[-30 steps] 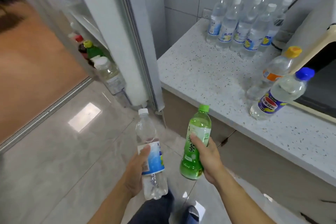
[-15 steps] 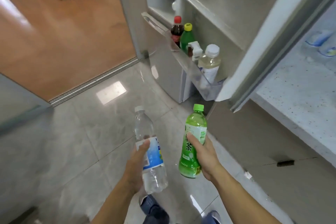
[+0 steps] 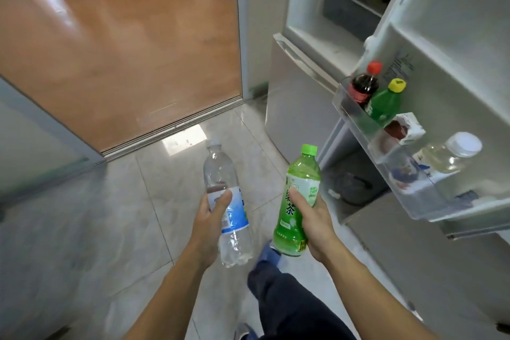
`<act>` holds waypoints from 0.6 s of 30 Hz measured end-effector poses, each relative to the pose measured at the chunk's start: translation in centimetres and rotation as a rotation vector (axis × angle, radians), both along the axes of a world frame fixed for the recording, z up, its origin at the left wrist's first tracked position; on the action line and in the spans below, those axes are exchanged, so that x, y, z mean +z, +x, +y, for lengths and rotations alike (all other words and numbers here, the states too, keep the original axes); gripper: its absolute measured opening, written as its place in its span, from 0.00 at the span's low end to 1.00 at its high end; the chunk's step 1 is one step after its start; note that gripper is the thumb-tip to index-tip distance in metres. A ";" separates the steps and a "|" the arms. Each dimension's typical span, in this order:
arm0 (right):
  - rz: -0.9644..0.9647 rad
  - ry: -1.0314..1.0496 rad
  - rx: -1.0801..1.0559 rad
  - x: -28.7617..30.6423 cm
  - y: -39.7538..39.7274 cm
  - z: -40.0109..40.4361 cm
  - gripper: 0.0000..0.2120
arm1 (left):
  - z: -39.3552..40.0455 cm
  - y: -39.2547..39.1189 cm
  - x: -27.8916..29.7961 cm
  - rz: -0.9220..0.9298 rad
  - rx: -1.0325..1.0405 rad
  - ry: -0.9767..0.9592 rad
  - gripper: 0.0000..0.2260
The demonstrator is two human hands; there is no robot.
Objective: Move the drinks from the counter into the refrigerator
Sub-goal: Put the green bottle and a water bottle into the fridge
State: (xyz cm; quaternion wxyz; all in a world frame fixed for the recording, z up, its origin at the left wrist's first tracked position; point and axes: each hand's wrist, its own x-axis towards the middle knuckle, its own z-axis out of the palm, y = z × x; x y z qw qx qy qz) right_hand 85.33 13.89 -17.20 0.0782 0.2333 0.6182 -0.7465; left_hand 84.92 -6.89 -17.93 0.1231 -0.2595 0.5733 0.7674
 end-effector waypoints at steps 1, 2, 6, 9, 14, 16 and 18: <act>-0.004 -0.009 -0.005 -0.1 -1.7 -0.2 0.07 | 0.0 -2.0 0.0 0.007 -0.007 -0.002 0.15; -0.004 -0.016 -0.008 -0.2 -3.6 -0.4 0.07 | 0.2 -4.0 0.1 0.018 -0.017 -0.003 0.15; 0.009 -0.019 -0.024 0.1 -12.1 -0.3 0.13 | 1.1 -13.2 0.6 0.066 -0.043 -0.034 0.13; 0.020 -0.032 -0.050 1.1 -18.3 0.5 0.09 | 2.1 -19.5 1.6 0.074 -0.077 -0.041 0.13; 0.078 -0.025 -0.106 4.2 -27.8 2.5 0.08 | 4.9 -30.1 4.5 0.134 -0.155 -0.057 0.17; 0.101 -0.013 -0.139 5.0 -30.9 3.4 0.10 | 6.3 -33.8 5.4 0.160 -0.194 -0.043 0.16; 0.105 -0.005 -0.175 5.7 -33.7 4.4 0.15 | 7.6 -37.5 6.2 0.188 -0.241 -0.034 0.14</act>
